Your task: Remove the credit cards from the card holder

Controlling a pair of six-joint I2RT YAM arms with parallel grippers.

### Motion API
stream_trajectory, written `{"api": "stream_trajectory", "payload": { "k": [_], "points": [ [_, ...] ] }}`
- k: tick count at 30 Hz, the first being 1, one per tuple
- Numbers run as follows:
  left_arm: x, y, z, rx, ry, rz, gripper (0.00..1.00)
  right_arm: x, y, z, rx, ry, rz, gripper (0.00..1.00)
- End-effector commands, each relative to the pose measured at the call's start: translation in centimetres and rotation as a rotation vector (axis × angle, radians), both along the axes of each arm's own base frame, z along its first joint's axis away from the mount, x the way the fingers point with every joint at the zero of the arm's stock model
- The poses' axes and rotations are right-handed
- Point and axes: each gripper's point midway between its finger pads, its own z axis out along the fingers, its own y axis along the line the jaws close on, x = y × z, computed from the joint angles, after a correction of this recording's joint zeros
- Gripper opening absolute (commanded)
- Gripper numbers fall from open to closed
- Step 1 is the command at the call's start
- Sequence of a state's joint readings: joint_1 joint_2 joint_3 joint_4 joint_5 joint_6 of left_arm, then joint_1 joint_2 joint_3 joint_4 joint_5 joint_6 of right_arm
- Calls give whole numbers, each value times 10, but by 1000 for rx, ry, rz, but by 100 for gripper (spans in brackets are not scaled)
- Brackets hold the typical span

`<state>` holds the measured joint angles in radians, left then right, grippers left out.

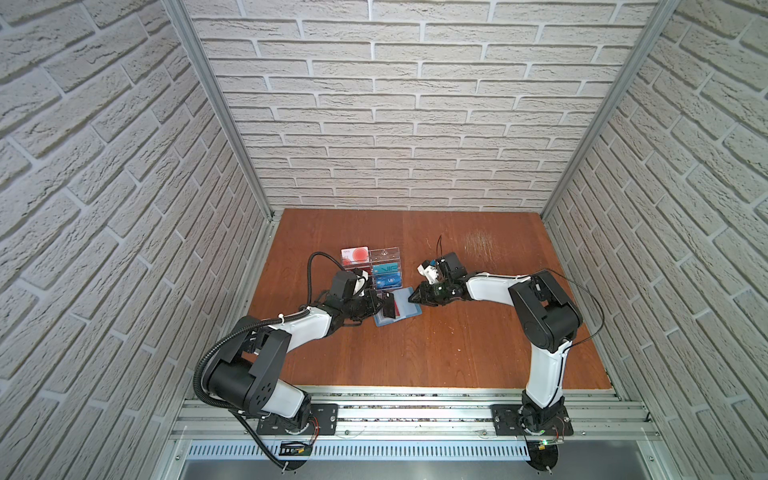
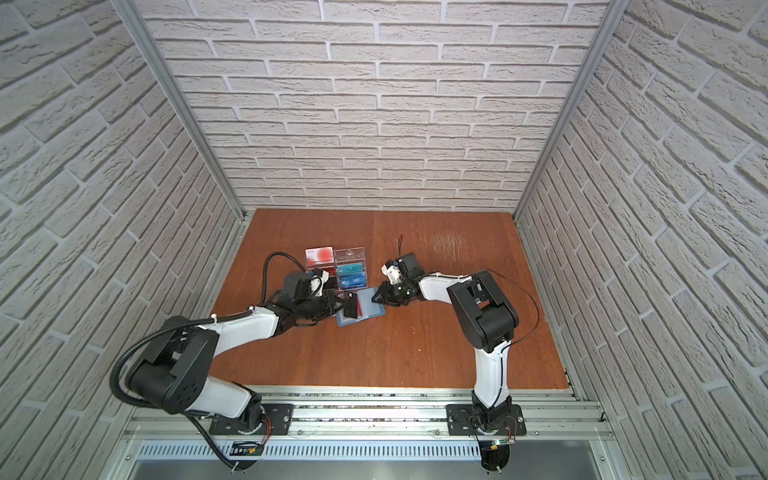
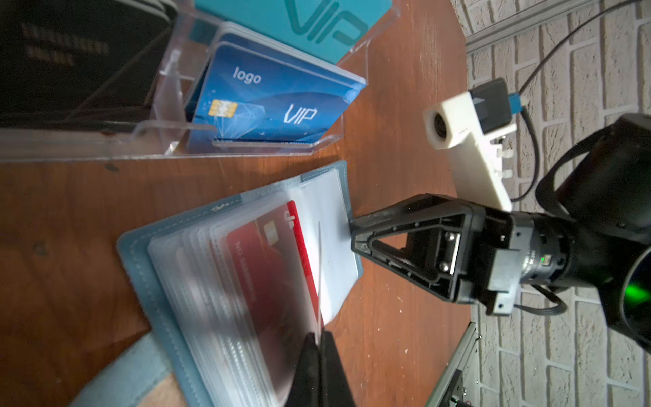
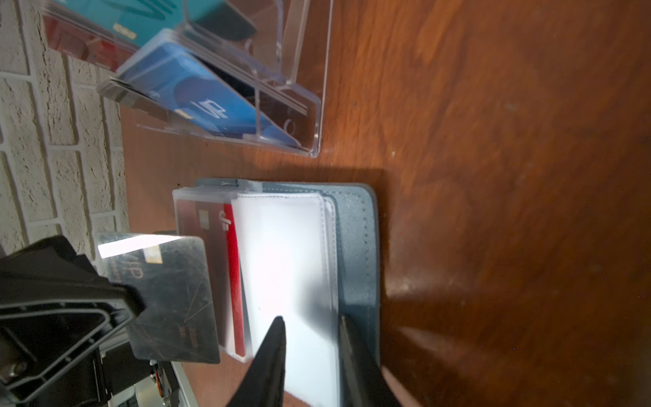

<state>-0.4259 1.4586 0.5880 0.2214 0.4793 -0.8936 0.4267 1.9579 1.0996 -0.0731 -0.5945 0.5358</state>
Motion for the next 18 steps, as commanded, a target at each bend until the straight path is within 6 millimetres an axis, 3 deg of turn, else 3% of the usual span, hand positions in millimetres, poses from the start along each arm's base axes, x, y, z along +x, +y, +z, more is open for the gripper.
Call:
{"api": "stream_trajectory", "payload": {
  "k": [1,9,13,18],
  "points": [
    [1,0,14,3,-54,-50,0,-3,-6,8,-29,-33,-5,34],
    [3,9,24,104,-105,-68,0,-3,-7,15,-21,-56,-9,51],
    [11,34,22,300,-118,-9,0,-3,-7,26,-6,-95,-12,71],
    [20,46,58,374,-235,3,0,-4,-9,47,7,-170,-9,84]
  ]
}}
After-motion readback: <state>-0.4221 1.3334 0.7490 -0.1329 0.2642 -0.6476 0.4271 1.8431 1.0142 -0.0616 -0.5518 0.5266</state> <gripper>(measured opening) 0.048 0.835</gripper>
